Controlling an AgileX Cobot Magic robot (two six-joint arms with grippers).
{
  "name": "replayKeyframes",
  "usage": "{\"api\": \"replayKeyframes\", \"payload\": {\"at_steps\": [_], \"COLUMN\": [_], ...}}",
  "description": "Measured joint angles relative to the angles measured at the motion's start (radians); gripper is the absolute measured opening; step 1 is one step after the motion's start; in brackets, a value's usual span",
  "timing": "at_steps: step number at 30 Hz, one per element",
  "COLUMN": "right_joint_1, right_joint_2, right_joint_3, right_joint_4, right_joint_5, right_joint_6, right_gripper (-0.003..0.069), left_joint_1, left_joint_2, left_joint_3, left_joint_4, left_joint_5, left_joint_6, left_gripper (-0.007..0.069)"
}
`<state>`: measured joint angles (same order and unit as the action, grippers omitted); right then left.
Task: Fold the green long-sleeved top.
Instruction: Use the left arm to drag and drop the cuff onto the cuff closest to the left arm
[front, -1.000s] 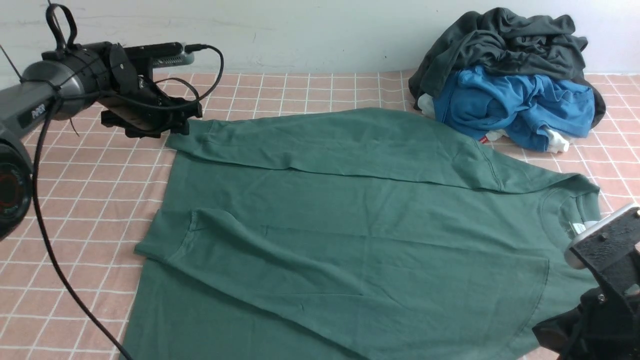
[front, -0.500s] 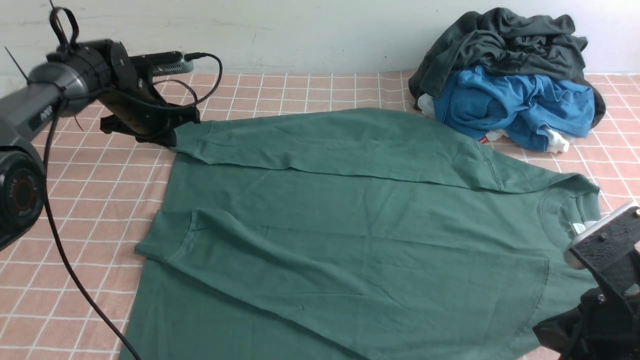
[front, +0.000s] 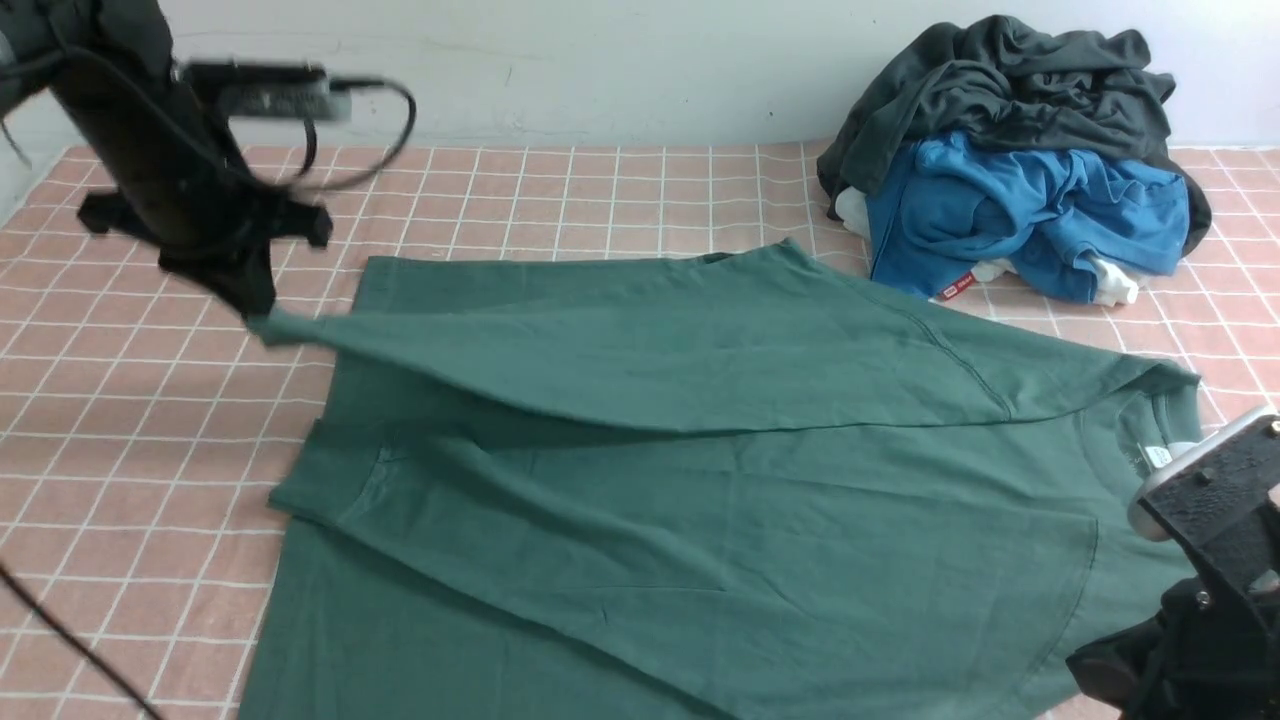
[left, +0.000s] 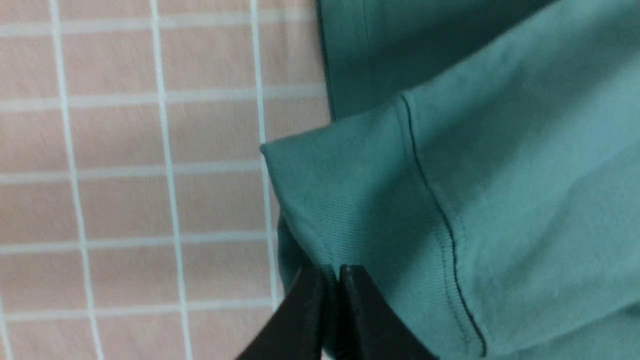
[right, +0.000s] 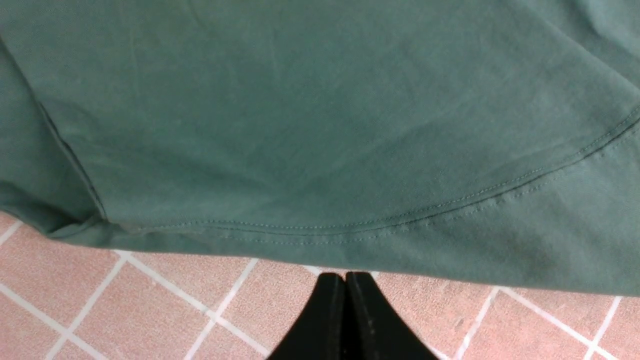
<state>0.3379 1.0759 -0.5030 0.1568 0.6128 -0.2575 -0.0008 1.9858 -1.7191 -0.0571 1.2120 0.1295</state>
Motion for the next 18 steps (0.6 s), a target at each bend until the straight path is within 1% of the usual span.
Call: {"api": "replayKeyframes", "payload": {"at_steps": [2, 5, 10, 13, 16, 17, 18], "right_joint_1": [0.0, 0.0, 0.0, 0.0, 0.0, 0.0, 0.0], "right_joint_2": [0.0, 0.0, 0.0, 0.0, 0.0, 0.0, 0.0], "right_joint_3": [0.0, 0.0, 0.0, 0.0, 0.0, -0.001, -0.001], "right_joint_4": [0.0, 0.001, 0.026, 0.038, 0.048, 0.049, 0.049], "right_joint_5": [0.002, 0.005, 0.005, 0.005, 0.007, 0.009, 0.013], "right_joint_6": [0.0, 0.0, 0.0, 0.0, 0.0, 0.0, 0.0], "right_gripper": [-0.0014, -0.0014, -0.0014, -0.0014, -0.0014, -0.0014, -0.0014], "left_joint_1": [-0.013, -0.017, -0.017, -0.017, -0.017, -0.017, -0.02], "left_joint_2": [-0.045, -0.092, -0.11, -0.112, -0.143, -0.156, -0.181], "left_joint_3": [0.13, 0.256, 0.332, 0.345, 0.351, 0.354, 0.365], "left_joint_4": [0.017, 0.029, 0.039, 0.057, 0.057, 0.057, 0.04], "left_joint_5": [-0.014, -0.092, -0.153, -0.167, -0.161, -0.156, -0.151], "left_joint_6": [0.001, -0.009, -0.009, -0.009, -0.009, -0.008, -0.002], "left_gripper": [0.0009, 0.0009, 0.0017, 0.006, 0.0176, 0.0201, 0.026]}}
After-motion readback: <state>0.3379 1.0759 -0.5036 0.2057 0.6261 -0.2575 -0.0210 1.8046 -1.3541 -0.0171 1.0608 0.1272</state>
